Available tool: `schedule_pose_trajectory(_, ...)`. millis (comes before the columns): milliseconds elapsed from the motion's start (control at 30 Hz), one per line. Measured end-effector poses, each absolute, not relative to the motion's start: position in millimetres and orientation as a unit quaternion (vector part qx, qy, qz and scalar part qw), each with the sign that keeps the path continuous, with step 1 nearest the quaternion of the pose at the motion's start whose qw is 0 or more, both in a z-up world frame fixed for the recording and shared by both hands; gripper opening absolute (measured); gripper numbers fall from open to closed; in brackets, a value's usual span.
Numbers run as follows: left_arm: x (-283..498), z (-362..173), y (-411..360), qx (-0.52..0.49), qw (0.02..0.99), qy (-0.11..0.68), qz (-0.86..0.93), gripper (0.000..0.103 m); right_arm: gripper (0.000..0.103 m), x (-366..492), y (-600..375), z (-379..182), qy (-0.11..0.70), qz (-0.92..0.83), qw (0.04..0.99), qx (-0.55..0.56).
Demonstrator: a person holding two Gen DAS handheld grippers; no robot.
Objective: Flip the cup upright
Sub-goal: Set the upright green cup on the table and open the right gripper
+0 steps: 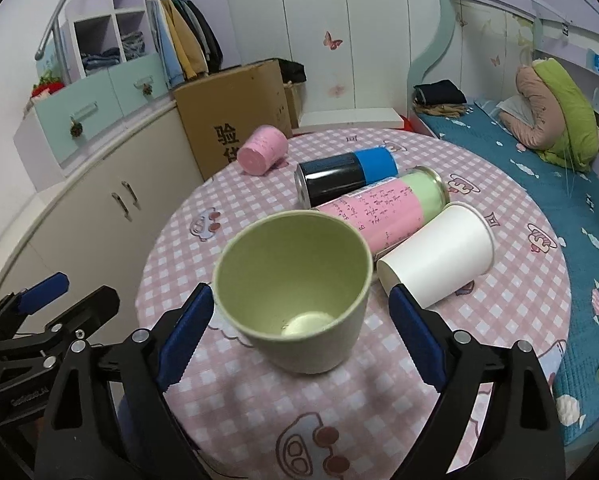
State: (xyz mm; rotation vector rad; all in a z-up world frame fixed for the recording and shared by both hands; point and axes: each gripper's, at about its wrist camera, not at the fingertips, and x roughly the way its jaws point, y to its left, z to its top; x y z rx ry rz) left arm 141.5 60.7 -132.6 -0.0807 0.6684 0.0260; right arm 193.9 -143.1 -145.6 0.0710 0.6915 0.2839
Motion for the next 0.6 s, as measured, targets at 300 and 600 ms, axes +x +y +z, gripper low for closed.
schedule_pose_trajectory(300,103,-93,42,-0.024,0.961,0.277,0.005,0.093,0.091,135,-167,-93,0.265,0.132,0.954,0.042)
schedule_pose_trajectory(600,59,-57,23,-0.01,0.976,0.219,0.005,0.093,0.096,69,-179,-57,0.187,0.128,0.973,0.029)
